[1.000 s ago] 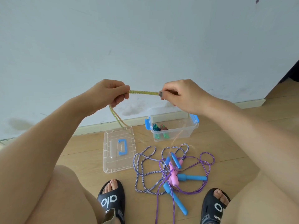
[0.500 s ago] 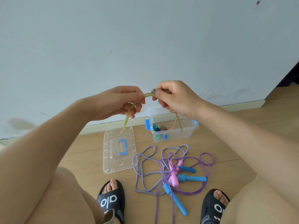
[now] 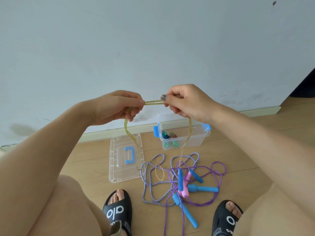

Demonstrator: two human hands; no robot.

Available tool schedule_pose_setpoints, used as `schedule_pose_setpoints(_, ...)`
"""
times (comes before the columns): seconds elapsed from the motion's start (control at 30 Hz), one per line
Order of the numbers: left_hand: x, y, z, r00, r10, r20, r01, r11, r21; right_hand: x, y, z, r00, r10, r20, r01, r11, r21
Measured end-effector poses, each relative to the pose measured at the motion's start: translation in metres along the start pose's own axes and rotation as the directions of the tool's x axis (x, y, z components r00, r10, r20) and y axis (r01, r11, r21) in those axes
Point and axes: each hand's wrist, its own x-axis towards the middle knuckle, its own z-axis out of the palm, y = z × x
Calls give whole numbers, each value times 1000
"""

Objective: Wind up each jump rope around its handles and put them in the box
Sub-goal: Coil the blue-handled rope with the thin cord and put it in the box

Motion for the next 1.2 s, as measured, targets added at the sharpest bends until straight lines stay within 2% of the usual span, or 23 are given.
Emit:
schedule_pose_setpoints(0.27, -7, -13, -18, 997, -80, 12, 79, 996, 45, 0, 6, -6, 1000, 26, 0, -26, 999, -39)
schedule_pose_setpoints(0.4, -14, -28, -31, 960, -277, 35, 256, 921, 294, -1, 11, -9, 999, 36, -31, -38, 997, -70)
schedule_pose_setpoints(0.5, -16, -27, -31, 950, -311, 14, 281, 875, 395, 0, 10, -7, 999, 24, -39, -26, 999, -44)
schedule_pose_setpoints(0.57, -12, -24, -22, 964, -263, 39, 236, 913, 334, 1, 7, 0, 999, 6, -41, -7, 1000, -20)
schedule_pose_setpoints(0.67, 0, -12, 1, 972, -173, 157, 157, 982, 108, 4, 4, 10, 999, -18, -38, 18, 1000, -12)
schedule_pose_setpoints(0.73, 5, -5, 15, 976, -99, 193, 94, 995, 33, 5, 2, 14, 999, -24, -39, 24, 1000, 7)
schedule_pose_setpoints(0.83, 8, 2, 20, 990, -4, 144, 14, 998, -63, 7, -1, 15, 999, -20, -45, 22, 999, 38)
schedule_pose_setpoints(0.9, 7, 1, 15, 995, -3, 95, 14, 994, -112, 7, 0, 11, 999, -13, -46, 14, 999, 35)
schedule_pose_setpoints(1.07, -3, -10, -5, 992, -79, 101, 82, 996, -21, 2, 3, 6, 1000, 1, -6, -1, 999, -40)
schedule_pose_setpoints(1.2, -8, -27, -23, 974, -216, 73, 204, 968, 149, -1, 8, -4, 999, 19, -37, -22, 996, -84)
